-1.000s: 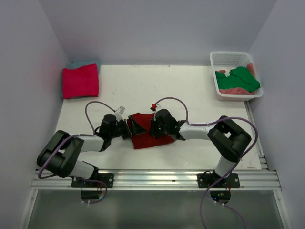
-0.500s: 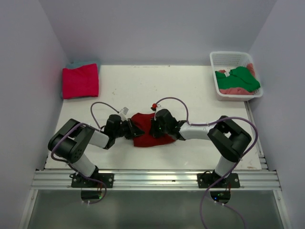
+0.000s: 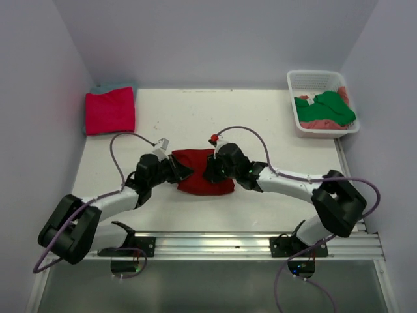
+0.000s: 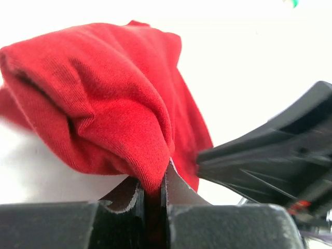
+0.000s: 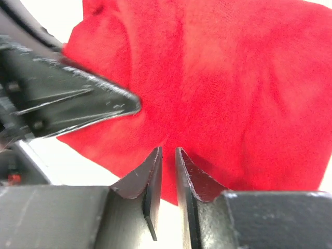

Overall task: Fold and stack the t-shirts
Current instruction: Put the neatly folded tshirt into the corner of the board with the left arm

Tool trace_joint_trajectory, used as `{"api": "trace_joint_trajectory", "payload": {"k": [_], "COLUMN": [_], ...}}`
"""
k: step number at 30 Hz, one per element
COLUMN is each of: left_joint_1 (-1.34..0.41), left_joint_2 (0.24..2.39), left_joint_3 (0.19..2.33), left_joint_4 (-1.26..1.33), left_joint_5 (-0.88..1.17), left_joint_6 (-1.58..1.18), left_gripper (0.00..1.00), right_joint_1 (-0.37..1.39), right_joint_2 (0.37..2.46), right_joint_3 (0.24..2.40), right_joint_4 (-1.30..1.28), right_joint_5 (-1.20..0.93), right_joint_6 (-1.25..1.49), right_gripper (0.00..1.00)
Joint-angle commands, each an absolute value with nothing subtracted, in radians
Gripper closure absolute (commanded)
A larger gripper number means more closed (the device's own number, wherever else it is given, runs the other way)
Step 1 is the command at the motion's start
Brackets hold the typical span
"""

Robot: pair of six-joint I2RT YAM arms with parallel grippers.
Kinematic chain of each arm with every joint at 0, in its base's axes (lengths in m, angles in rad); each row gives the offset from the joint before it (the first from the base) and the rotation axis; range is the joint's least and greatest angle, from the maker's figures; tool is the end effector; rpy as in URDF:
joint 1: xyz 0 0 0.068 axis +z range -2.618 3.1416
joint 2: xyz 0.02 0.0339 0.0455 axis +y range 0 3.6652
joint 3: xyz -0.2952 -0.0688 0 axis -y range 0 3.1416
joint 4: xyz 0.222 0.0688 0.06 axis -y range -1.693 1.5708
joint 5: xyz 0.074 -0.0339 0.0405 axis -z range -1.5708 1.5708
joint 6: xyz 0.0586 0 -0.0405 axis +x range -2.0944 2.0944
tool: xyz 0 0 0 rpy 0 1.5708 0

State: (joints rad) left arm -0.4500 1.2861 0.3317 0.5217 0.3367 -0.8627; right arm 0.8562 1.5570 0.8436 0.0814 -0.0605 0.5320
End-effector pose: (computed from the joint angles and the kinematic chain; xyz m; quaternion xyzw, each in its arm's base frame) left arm 0.2003 -0.1182 0.1961 -0.0818 0.8314 -0.4360 0.3347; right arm 0.2135 0.2516 0.2305 -0.1574 0.8775 0.3100 0.3303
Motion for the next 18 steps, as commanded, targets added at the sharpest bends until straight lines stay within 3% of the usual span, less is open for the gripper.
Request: {"api": "trace_joint_trajectory", "payload": {"k": [1, 7, 18], "left_joint_1": [-0.451, -0.382, -0.017], "left_joint_2": [1.149, 1.054, 1.288], "left_joint_3": [0.416, 0.570, 0.917], "left_joint_4": [0.445, 0.353, 0.472], "left_joint_5": [0.210, 0.097, 0.107], "left_joint_6": [-0.796, -0.730, -0.696], "left_gripper": [1.00, 1.00, 1.00], "right_joint_1": [0.854, 0.854, 0.853], "right_joint_2": [1.422, 1.258, 1.210], "right_joint_3": [0.933, 0.905, 0.798], "right_joint_4": [-0.026, -0.132, -0.164], "right_joint_5": [-0.008, 0.110, 0.118], "right_joint_6": [0.457, 0.403, 0.434], "right_gripper": [0.78, 0.77, 0.78]}}
